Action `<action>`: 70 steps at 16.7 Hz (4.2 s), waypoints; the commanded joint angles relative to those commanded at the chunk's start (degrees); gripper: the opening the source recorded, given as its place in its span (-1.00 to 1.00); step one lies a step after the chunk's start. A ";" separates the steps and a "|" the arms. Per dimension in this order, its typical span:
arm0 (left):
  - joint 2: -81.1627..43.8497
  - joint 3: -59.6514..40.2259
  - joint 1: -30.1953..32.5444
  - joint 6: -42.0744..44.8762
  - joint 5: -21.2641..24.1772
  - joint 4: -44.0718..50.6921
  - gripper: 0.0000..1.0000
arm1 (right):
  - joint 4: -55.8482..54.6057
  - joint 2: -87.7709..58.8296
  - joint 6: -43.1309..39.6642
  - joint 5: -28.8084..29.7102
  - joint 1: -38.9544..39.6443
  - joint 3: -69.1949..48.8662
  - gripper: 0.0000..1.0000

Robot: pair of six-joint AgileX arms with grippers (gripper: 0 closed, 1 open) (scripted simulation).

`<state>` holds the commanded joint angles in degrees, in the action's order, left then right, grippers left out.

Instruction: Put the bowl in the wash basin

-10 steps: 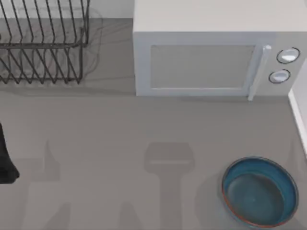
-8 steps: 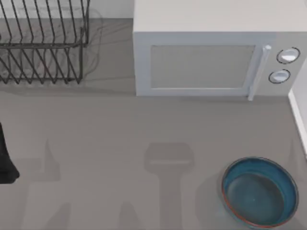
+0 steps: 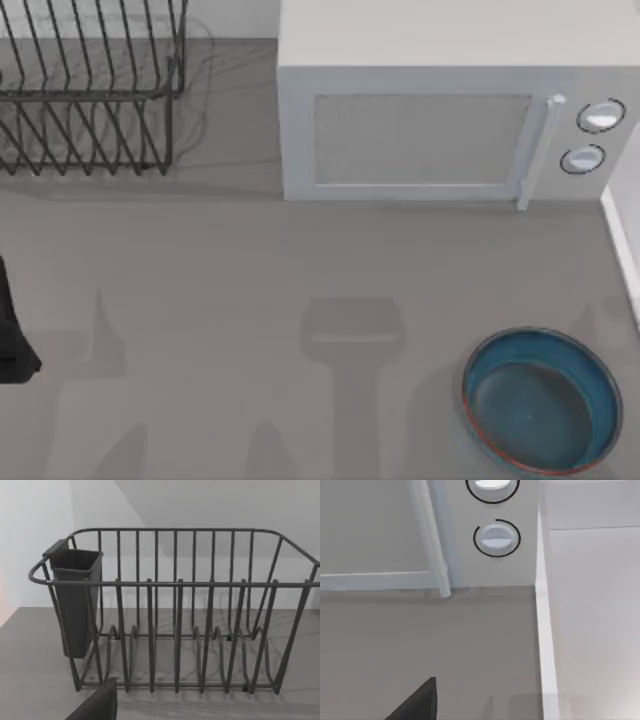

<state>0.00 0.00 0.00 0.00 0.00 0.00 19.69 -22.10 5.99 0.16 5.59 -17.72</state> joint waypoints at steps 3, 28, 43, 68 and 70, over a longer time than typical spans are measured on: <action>0.00 0.00 0.00 0.00 0.00 0.00 1.00 | 12.73 -16.50 3.57 0.03 3.54 -10.66 1.00; 0.00 0.00 0.00 0.00 0.00 0.00 1.00 | 32.32 -65.42 14.48 -0.15 14.32 -32.48 1.00; 0.00 0.00 0.00 0.00 0.00 0.00 1.00 | 24.05 -68.52 14.71 -0.15 14.53 -26.63 -0.06; 0.00 0.00 0.00 0.00 0.00 0.00 1.00 | 49.62 -63.81 14.53 -0.08 14.46 -45.48 -1.00; 0.00 0.00 0.00 0.00 0.00 0.00 1.00 | 55.63 -62.08 14.39 -0.09 14.31 -50.17 -1.00</action>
<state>0.00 0.00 0.00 0.00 0.00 0.00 75.32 -84.18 20.38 0.08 19.90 -67.90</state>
